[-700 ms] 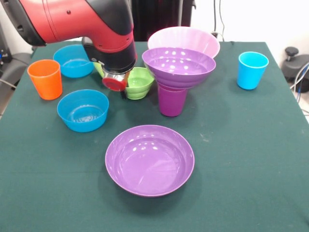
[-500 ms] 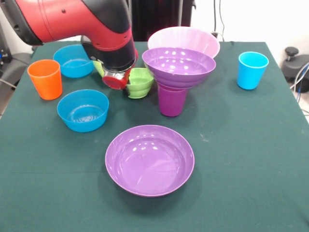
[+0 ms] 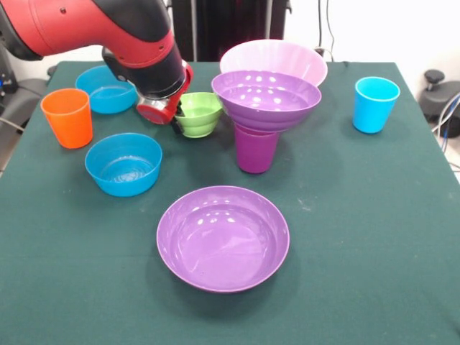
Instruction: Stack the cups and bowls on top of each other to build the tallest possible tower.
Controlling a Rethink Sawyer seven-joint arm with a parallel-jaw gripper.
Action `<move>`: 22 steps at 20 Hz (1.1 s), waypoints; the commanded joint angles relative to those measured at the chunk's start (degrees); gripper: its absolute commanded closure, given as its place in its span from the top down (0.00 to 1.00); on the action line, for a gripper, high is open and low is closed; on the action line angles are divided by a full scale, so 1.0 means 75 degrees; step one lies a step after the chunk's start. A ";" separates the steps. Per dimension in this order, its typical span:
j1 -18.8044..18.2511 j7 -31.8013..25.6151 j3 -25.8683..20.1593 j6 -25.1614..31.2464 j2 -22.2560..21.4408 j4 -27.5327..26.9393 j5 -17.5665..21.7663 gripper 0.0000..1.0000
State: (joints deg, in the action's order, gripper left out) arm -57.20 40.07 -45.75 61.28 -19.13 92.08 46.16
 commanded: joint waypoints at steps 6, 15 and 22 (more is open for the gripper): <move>0.0312 -0.1369 0.0384 0.0342 -0.0130 0.0219 0.0397 0.00; -0.0275 -0.2459 -0.0336 0.1746 -0.1236 0.0373 -0.0604 0.00; -0.0411 -0.2051 -0.0676 0.1833 -0.1291 0.0306 -0.0969 0.00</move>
State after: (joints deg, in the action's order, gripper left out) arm -60.78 40.07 -48.17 69.77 -26.95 93.25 40.26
